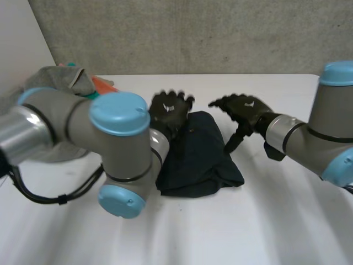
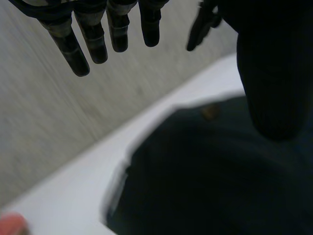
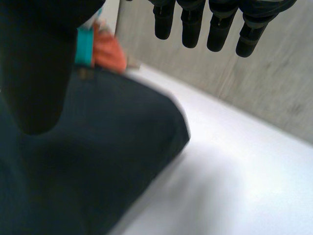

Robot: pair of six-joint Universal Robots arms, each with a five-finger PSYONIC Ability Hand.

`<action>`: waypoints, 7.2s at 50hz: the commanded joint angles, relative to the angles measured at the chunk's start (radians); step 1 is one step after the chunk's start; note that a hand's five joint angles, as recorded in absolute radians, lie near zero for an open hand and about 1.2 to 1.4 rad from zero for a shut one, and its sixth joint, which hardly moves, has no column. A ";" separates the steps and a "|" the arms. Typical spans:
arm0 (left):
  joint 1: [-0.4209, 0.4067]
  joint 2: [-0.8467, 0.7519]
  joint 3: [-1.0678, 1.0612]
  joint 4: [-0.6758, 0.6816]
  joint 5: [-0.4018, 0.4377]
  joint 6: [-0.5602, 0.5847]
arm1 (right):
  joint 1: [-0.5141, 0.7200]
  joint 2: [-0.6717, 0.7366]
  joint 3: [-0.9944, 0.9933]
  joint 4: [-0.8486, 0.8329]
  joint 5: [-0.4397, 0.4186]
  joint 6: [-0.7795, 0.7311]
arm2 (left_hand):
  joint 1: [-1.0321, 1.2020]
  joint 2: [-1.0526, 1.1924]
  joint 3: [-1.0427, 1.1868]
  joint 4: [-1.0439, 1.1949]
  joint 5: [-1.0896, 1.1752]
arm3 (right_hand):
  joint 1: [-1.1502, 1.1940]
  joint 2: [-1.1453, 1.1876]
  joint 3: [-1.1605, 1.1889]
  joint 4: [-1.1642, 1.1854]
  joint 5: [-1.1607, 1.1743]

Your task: Fold the laundry.

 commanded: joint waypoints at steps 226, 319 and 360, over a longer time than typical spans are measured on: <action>0.031 0.380 -0.527 0.012 -0.049 -0.385 | -0.105 0.068 -0.043 0.099 -0.137 -0.206 | 0.204 0.186 0.178 0.187 0.169 | -0.047 -0.031 -0.029 -0.032 -0.050; 0.083 0.433 -0.563 0.176 0.054 -0.041 | 0.211 0.060 0.015 -0.088 0.193 -0.161 | 0.342 0.324 0.316 0.325 0.307 | 1.175 1.191 1.193 1.190 1.172; -0.014 0.015 -0.302 0.174 -0.092 -0.242 | -0.046 -0.012 0.175 0.034 -0.053 0.004 | 0.409 0.391 0.383 0.392 0.374 | 0.165 0.182 0.184 0.181 0.163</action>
